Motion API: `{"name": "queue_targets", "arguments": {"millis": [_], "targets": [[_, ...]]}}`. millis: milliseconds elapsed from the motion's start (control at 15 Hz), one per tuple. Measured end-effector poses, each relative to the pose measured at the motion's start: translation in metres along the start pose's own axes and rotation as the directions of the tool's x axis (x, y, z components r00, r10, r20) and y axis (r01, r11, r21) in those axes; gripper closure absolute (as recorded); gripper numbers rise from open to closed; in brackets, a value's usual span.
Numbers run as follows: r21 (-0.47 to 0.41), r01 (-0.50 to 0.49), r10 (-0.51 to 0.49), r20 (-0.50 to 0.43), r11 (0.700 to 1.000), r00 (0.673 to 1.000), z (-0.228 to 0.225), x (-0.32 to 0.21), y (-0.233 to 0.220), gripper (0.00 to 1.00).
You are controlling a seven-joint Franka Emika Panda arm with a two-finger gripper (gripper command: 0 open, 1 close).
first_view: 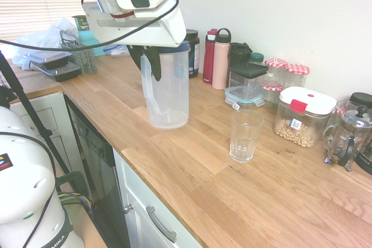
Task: Pour me some water
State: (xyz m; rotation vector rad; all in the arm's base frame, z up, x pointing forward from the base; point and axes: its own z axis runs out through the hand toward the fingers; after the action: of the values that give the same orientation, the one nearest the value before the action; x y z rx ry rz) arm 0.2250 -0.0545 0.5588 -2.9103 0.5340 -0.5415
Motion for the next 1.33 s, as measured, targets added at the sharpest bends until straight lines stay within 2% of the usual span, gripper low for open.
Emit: {"name": "queue_targets", "arguments": {"millis": [133, 267, 533, 667, 733, 867, 1000, 1133, 1267, 1333], "targets": [[0.008, 0.051, -0.052, 0.025, 0.999, 0.998, -0.010, 0.007, 0.051, 1.00], [-0.026, 0.085, -0.084, 0.047, 0.996, 0.995, -0.017, 0.024, 0.102, 1.00], [-0.092, 0.183, -0.163, 0.191, 0.979, 0.968, -0.014, 0.072, 0.186, 1.00], [-0.162, 0.229, -0.180, 0.267, 0.960, 0.947, -0.007, 0.109, 0.208, 1.00], [-0.204, 0.258, -0.193, 0.292, 0.944, 0.937, -0.007, 0.133, 0.205, 1.00], [-0.277, 0.322, -0.224, 0.334, 0.905, 0.916, -0.009, 0.181, 0.182, 1.00], [-0.342, 0.399, -0.255, 0.393, 0.851, 0.883, -0.003, 0.218, 0.142, 1.00], [-0.423, 0.479, -0.272, 0.460, 0.769, 0.845, 0.011, 0.234, 0.106, 1.00], [-0.502, 0.532, -0.260, 0.514, 0.682, 0.818, 0.018, 0.238, 0.091, 1.00], [-0.520, 0.549, -0.256, 0.530, 0.655, 0.808, 0.021, 0.237, 0.085, 1.00]]}}
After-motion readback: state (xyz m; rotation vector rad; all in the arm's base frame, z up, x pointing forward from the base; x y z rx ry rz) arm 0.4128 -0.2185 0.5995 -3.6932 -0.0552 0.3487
